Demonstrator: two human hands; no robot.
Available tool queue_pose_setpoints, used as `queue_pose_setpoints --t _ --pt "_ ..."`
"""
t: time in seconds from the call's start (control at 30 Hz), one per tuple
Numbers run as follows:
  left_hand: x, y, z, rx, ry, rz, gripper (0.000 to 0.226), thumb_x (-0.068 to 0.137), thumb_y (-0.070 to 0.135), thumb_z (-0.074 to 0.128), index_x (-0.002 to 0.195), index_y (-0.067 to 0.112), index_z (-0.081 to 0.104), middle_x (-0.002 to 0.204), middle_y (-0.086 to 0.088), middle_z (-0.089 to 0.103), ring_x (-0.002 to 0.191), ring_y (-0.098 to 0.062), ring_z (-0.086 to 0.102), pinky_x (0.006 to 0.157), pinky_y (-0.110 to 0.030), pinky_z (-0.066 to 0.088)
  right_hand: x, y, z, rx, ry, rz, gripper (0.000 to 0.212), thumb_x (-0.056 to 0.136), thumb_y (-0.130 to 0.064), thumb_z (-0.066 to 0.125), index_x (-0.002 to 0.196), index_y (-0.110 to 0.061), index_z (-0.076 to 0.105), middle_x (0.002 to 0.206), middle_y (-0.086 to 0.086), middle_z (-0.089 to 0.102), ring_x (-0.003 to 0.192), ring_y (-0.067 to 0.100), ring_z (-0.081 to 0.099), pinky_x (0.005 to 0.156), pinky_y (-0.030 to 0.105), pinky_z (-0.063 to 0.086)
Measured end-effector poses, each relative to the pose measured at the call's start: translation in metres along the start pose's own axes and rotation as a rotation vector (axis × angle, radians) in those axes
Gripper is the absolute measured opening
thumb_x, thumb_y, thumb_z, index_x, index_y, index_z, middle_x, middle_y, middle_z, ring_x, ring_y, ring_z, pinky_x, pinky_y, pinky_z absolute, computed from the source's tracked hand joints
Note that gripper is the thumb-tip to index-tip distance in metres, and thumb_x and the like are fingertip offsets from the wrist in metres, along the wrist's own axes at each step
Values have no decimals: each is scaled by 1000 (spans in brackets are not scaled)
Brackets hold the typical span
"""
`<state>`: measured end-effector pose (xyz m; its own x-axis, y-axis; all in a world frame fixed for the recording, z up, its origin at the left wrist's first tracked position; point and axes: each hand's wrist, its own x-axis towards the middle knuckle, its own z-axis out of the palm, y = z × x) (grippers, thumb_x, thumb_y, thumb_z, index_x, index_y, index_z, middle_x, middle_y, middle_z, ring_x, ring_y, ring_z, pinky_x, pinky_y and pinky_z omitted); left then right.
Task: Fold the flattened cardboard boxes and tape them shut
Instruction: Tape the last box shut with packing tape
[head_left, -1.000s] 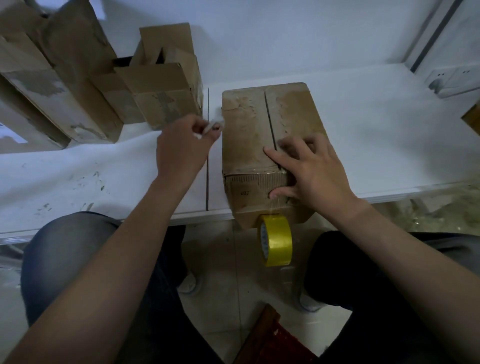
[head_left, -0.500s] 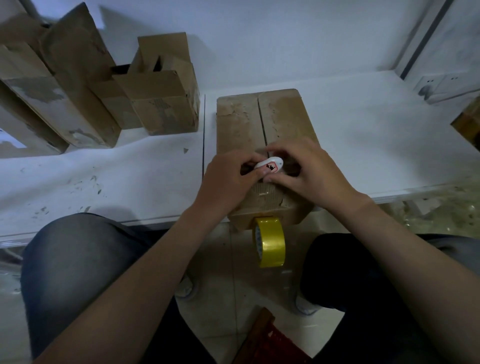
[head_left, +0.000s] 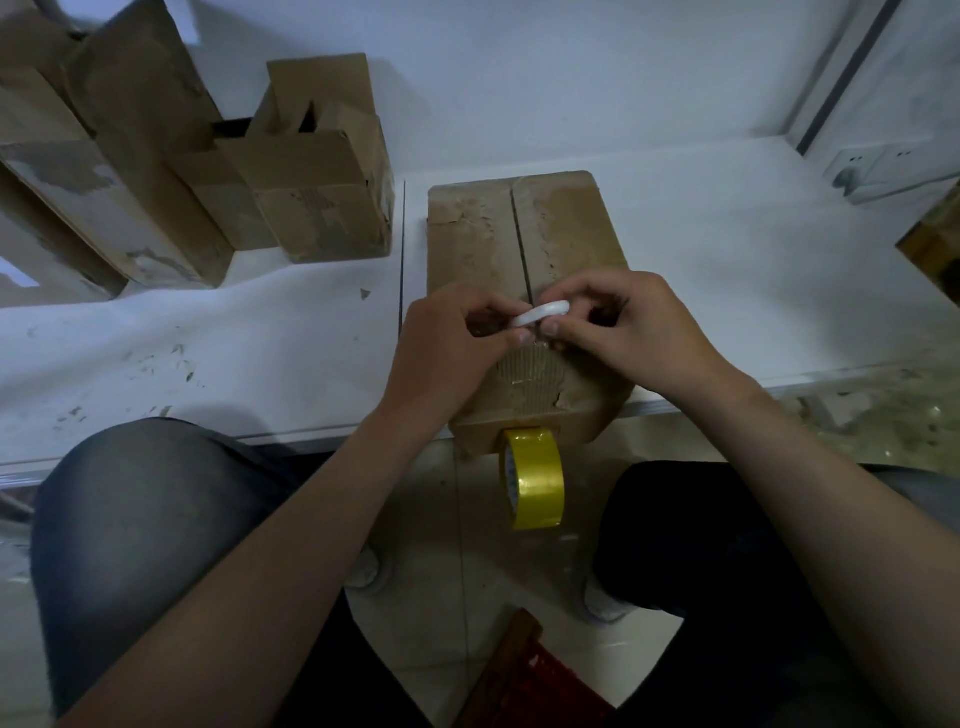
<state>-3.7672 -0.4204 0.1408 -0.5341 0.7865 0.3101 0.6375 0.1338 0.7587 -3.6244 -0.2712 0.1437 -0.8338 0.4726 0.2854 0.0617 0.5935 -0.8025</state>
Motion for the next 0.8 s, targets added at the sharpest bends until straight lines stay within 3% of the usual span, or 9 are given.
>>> queue_pose_setpoints --t 0.1,0.17,0.3,0.4,0.47,0.57,0.67,0.7,0.8 --pt "0 -3 3 39 43 37 20 82 31 79 98 38 69 95 19 65 91 2 61 81 -11 49 -1 -5 4 83 33 23 10 83 -35 81 91 -31 75 72 -1 69 74 20 66 71 33 52" --pt "-1 -6 4 102 37 53 23 81 32 80 103 37 72 101 19 62 93 2 58 82 -8 45 0 -5 6 81 53 60 12 79 -34 84 86 -33 74 72 -2 69 71 17 65 68 31 52" --pt "-3 -10 3 193 -3 77 37 80 32 80 115 35 68 109 17 64 98 0 59 86 -13 46 -2 -5 -1 83 127 102 17 80 -17 84 81 -26 70 73 6 66 64 12 58 62 24 47" --pt "-4 -11 2 200 -14 83 37 81 30 80 115 32 67 105 18 67 95 3 59 86 -11 43 -13 -6 -7 96 160 50 35 83 -10 79 108 -31 66 85 3 66 80 19 64 77 27 53" --pt "-4 -12 4 237 -12 121 27 83 29 79 109 28 72 104 17 67 94 4 55 84 -8 39 -22 -8 -8 17 134 -14 45 86 -9 76 124 -30 65 96 -6 66 92 14 65 85 24 52" --pt "-5 -15 5 258 -31 173 19 86 25 76 105 22 76 106 10 68 98 -2 57 88 -11 41 -28 -10 -6 -151 38 -121 29 86 -11 76 112 -23 73 102 -12 68 97 8 63 83 23 50" --pt "-8 -21 7 327 -10 214 20 89 30 70 106 22 76 107 7 69 105 -7 56 104 -37 43 -30 -5 2 -215 -77 -129 21 81 -16 76 96 -29 69 97 -15 64 97 10 58 80 31 50" --pt "-11 -22 6 390 17 209 21 88 33 69 105 23 76 107 7 68 107 -10 56 105 -38 39 -31 -3 4 -233 -100 -117 20 80 -18 77 93 -30 67 97 -13 60 98 10 56 81 31 49" --pt "-31 -15 5 548 184 100 17 86 35 72 100 26 68 104 5 60 104 -17 51 89 -30 35 -31 3 5 -239 -117 -93 25 79 -18 77 94 -33 66 100 -7 53 100 11 52 85 30 50"
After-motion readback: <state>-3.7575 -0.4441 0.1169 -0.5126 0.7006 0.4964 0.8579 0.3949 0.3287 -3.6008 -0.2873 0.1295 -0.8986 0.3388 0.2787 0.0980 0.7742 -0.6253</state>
